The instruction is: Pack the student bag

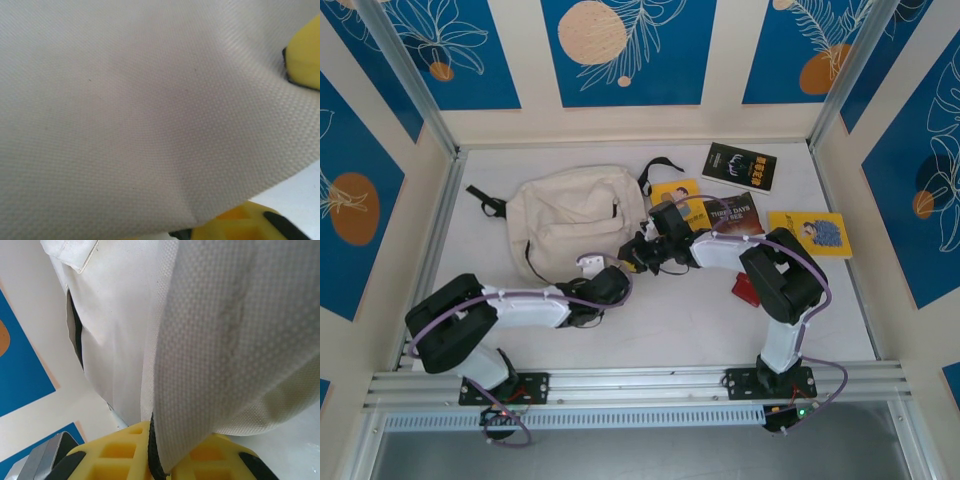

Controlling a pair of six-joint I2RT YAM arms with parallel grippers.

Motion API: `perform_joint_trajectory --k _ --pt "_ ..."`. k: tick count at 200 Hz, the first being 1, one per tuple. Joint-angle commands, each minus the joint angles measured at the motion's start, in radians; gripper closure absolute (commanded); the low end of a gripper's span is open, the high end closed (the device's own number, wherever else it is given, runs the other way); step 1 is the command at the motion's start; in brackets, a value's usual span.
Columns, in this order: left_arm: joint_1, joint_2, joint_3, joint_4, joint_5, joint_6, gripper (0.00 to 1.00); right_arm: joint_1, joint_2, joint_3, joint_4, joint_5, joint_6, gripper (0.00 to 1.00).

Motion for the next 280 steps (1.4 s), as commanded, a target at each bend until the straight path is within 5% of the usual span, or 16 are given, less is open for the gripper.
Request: perform_joint_trajectory --k 1,26,51,84,129,207,280 --pt "0.013 -0.053 -0.018 -0.019 -0.080 -0.041 0.80 0.014 0.015 0.025 -0.026 -0.022 0.008 0.83" --pt "0.013 -0.092 -0.020 -0.076 -0.099 -0.025 1.00 0.016 0.015 0.030 -0.068 0.023 -0.007 0.83" --pt "0.013 -0.113 0.001 -0.152 -0.093 0.043 1.00 0.019 0.011 0.033 -0.107 0.083 -0.005 0.78" --pt "0.013 -0.148 0.048 -0.229 -0.004 0.165 1.00 0.018 0.005 0.032 -0.101 0.125 0.060 0.54" --pt "0.014 -0.174 0.064 -0.263 0.044 0.226 1.00 0.019 0.022 0.057 -0.062 0.124 0.118 0.50" --pt "0.025 -0.125 0.138 -0.401 0.074 0.224 1.00 -0.004 0.031 0.084 -0.204 0.261 0.025 0.87" --pt "0.149 -0.169 0.138 -0.543 0.191 0.284 1.00 -0.112 0.091 0.189 -0.298 0.355 -0.182 0.89"
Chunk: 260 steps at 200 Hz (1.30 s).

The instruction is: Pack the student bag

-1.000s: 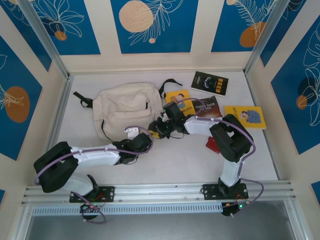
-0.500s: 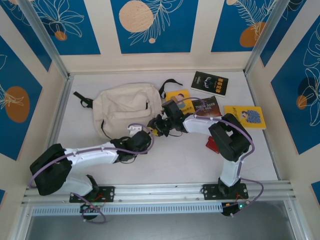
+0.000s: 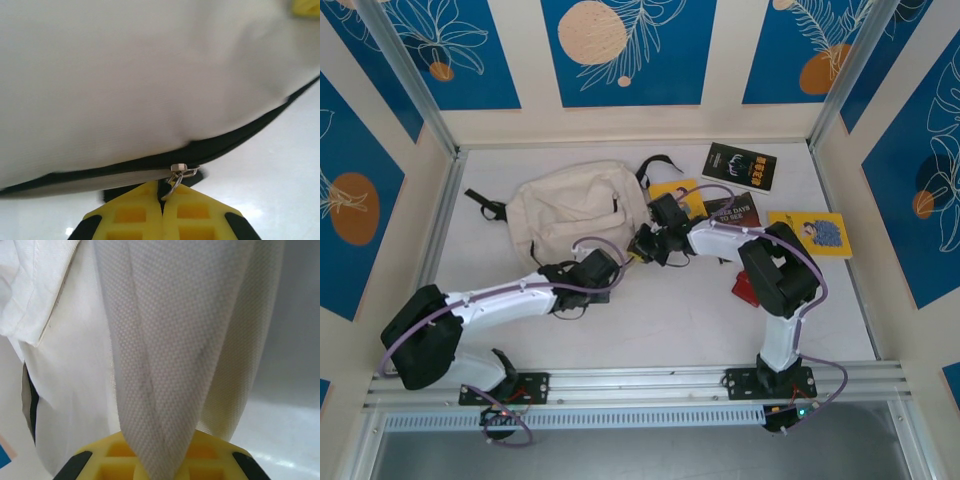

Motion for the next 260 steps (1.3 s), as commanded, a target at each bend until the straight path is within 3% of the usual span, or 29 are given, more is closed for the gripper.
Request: perform_joint_trajectory --k 1,41,83,111,132,200,260 --pt "0.052 -0.040 -0.006 -0.107 0.071 0.047 1.00 -0.061 0.036 0.050 -0.051 0.101 -0.106 0.89" --pt "0.117 -0.047 0.016 -0.090 0.197 0.167 1.00 -0.093 0.032 0.088 -0.063 0.031 -0.151 0.86" --pt "0.115 -0.011 0.102 -0.068 0.315 0.269 1.00 -0.061 -0.083 0.013 -0.076 -0.063 -0.052 0.48" --pt "0.113 0.004 0.146 -0.076 0.365 0.297 1.00 -0.028 -0.195 -0.104 -0.079 -0.043 0.047 0.39" --pt "0.107 0.019 0.169 -0.080 0.407 0.308 1.00 -0.007 -0.239 -0.188 -0.037 -0.064 0.127 0.37" --pt "0.103 0.070 0.243 -0.149 0.440 0.370 1.00 0.024 -0.188 -0.221 0.108 -0.096 0.204 0.41" --pt "0.119 0.093 0.311 -0.342 0.315 0.433 1.00 0.002 -0.124 -0.117 -0.028 0.036 0.051 0.79"
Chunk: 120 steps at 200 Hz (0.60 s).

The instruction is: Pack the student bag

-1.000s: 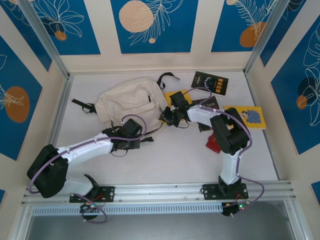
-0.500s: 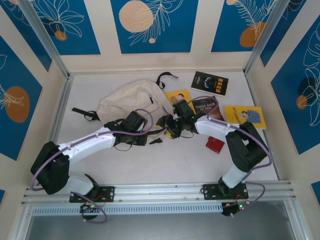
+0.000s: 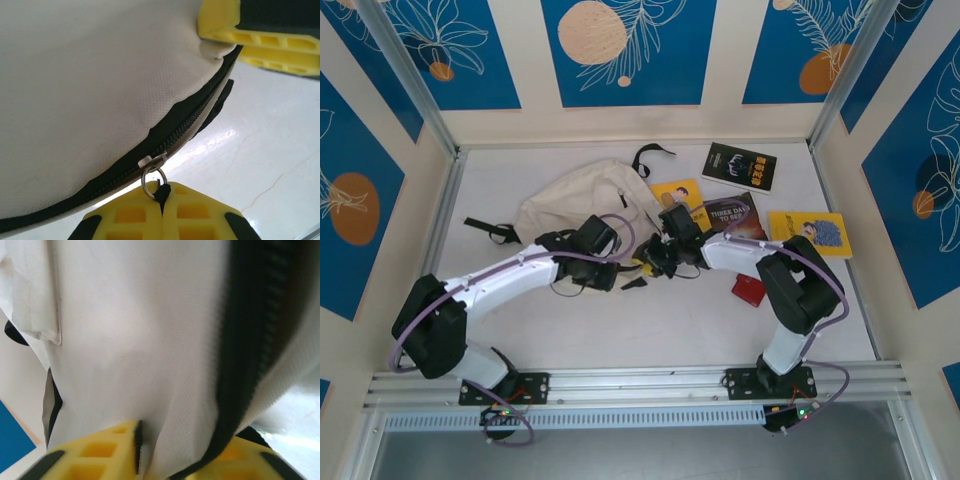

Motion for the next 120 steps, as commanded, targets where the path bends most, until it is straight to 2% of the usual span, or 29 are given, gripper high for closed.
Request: perform_joint_trajectory --k 1,13,44,98,120 --pt "0.012 0.007 0.049 -0.128 -0.060 0.053 1.00 -0.015 0.030 0.061 -0.083 0.083 -0.090 0.79" --pt "0.031 0.005 0.050 -0.157 -0.082 0.062 1.00 -0.029 0.049 0.085 -0.108 0.111 -0.143 0.84" --pt "0.097 0.000 0.053 -0.192 -0.081 0.092 1.00 -0.065 0.101 0.136 -0.129 0.121 -0.252 0.86" --pt "0.187 0.007 0.030 -0.190 -0.047 0.093 1.00 -0.109 0.183 0.239 -0.168 0.112 -0.349 0.85" --pt "0.193 0.017 0.019 -0.147 0.015 0.102 1.00 -0.116 0.190 0.272 -0.161 0.053 -0.373 0.79"
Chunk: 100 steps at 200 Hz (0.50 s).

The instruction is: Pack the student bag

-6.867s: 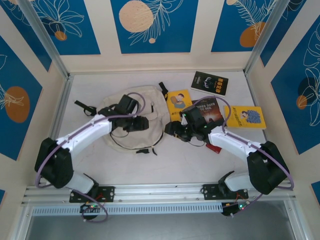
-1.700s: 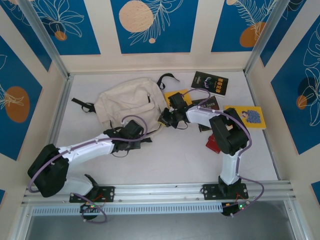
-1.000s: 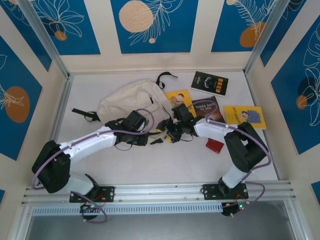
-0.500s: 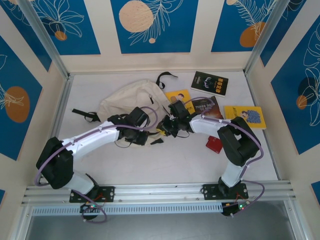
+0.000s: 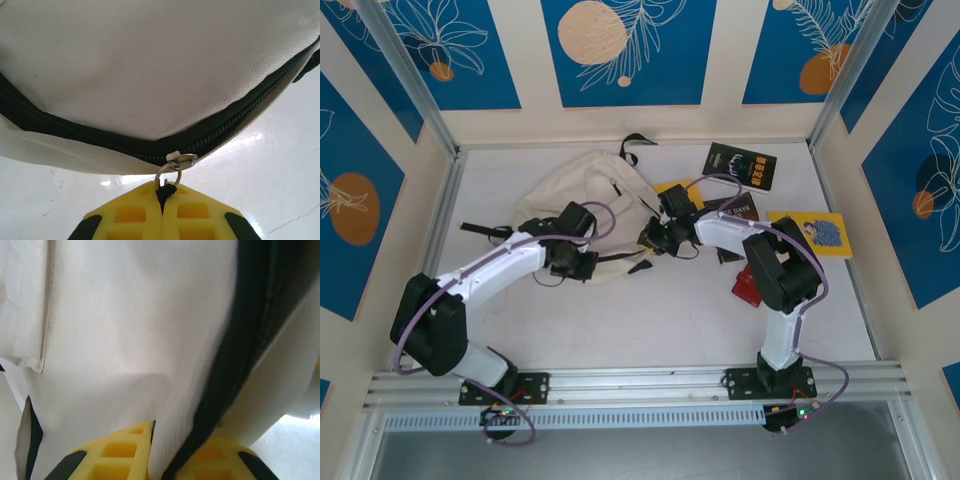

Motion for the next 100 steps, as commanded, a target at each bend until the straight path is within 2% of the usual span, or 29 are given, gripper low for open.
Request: perform_joint_trajectory --k 1,16,36,45,73,100 --pt "0.018 0.012 -0.009 -0.027 0.051 0.031 1.00 -0.030 0.018 0.045 -0.027 -0.007 -0.066 0.79" --pt "0.018 0.019 -0.005 -0.003 0.089 0.045 1.00 -0.031 -0.011 0.034 -0.027 -0.048 -0.045 0.68" --pt "0.018 0.022 0.006 0.013 0.126 0.059 1.00 -0.028 -0.095 -0.018 -0.032 -0.065 0.014 0.48" --pt "0.016 0.022 0.010 0.023 0.144 0.061 1.00 -0.029 -0.141 -0.055 -0.033 -0.062 0.048 0.43" --pt "0.015 0.020 0.007 0.049 0.148 0.053 1.00 -0.015 -0.254 -0.180 0.040 -0.113 0.177 0.39" --pt "0.016 0.005 -0.023 0.092 0.138 0.040 1.00 0.050 -0.287 -0.250 0.152 -0.146 0.319 0.37"
